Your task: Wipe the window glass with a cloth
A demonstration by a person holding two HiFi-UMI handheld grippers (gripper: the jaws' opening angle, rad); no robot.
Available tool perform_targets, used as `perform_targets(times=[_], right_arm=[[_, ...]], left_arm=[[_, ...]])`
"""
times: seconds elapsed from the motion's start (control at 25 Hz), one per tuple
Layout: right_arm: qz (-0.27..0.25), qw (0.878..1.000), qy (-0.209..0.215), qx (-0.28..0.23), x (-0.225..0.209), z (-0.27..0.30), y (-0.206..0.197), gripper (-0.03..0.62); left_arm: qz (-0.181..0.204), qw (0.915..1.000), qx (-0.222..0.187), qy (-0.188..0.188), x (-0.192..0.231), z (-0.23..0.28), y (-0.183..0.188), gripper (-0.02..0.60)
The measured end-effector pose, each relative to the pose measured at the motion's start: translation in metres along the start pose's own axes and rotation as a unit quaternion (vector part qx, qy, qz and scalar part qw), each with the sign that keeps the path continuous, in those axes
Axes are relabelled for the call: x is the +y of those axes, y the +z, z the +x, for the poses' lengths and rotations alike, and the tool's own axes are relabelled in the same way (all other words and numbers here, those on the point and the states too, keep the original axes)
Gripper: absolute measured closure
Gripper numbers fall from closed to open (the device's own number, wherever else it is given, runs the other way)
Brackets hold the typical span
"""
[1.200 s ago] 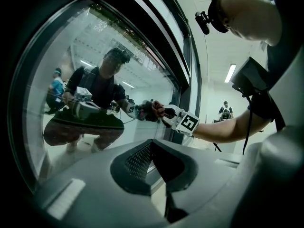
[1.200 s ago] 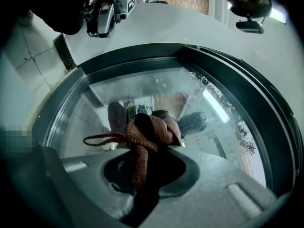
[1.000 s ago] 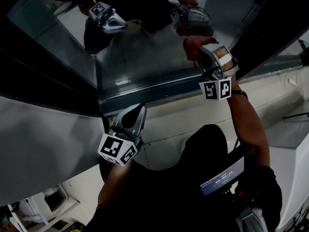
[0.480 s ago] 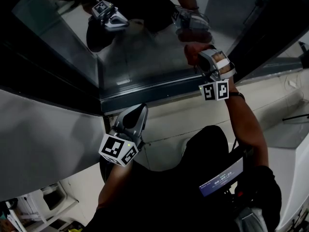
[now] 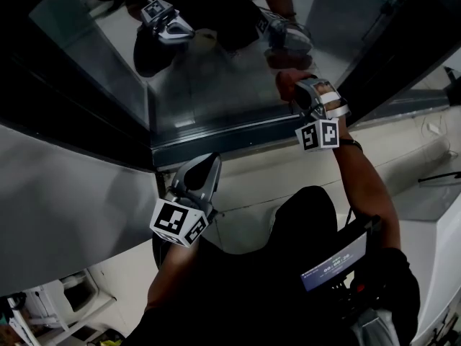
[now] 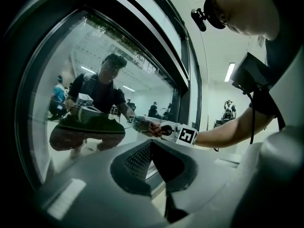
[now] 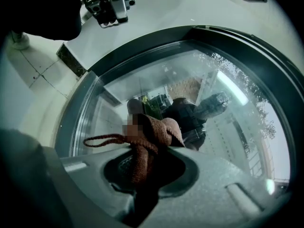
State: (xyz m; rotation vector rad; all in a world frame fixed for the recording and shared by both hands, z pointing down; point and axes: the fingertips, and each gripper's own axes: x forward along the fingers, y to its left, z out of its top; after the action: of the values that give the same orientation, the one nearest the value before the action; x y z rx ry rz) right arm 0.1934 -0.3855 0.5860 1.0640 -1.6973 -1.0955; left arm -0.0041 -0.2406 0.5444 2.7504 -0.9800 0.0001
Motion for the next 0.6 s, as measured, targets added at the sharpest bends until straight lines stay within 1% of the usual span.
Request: perform_targets(times=[0.12,0.24,0.32,0.36,0.44,0.48,0.52,0.56,0.6], right_arm=[[0.014,0.999,0.025,0.025,0.003,0.004,0.004,0.557],[0.04,0.996,0.071,0.048,0.004,0.004,0.006,0.557],[0.08,0.988,0.115,0.058,0.0,-0.001,0.014,0.556],[0.112,0.983,0.137,0.057,-0.003,-0.006,0.021,0.556],[0.195,0.965,0.169,0.046,-0.011,-0.024,0.042,0.556],[0.245,0.952,0.179,0.04,-0.018,-0.036,0.054,0.556],[0.297,0.936,0.184,0.034,-0.027,-0.05,0.066,0.556],[0.35,0.918,0.185,0.028,-0.04,-0.064,0.079,0.556],[0.403,0.896,0.182,0.024,-0.055,-0.079,0.091,0.556]], left_arm=[[-0.002,1.0,0.002,-0.003,-0.002,-0.004,0.014,0.565],[0.003,1.0,0.008,-0.001,-0.007,-0.013,0.039,0.565],[0.008,0.9999,0.015,0.002,-0.011,-0.021,0.055,0.565],[0.009,0.9998,0.02,0.004,-0.012,-0.025,0.062,0.565],[0.004,0.9993,0.035,0.012,-0.013,-0.036,0.074,0.565],[-0.003,0.9989,0.044,0.019,-0.011,-0.042,0.081,0.565],[-0.011,0.9983,0.05,0.026,-0.01,-0.048,0.088,0.565],[-0.018,0.9978,0.055,0.033,-0.008,-0.055,0.097,0.565],[-0.025,0.9973,0.057,0.04,-0.007,-0.062,0.11,0.565]])
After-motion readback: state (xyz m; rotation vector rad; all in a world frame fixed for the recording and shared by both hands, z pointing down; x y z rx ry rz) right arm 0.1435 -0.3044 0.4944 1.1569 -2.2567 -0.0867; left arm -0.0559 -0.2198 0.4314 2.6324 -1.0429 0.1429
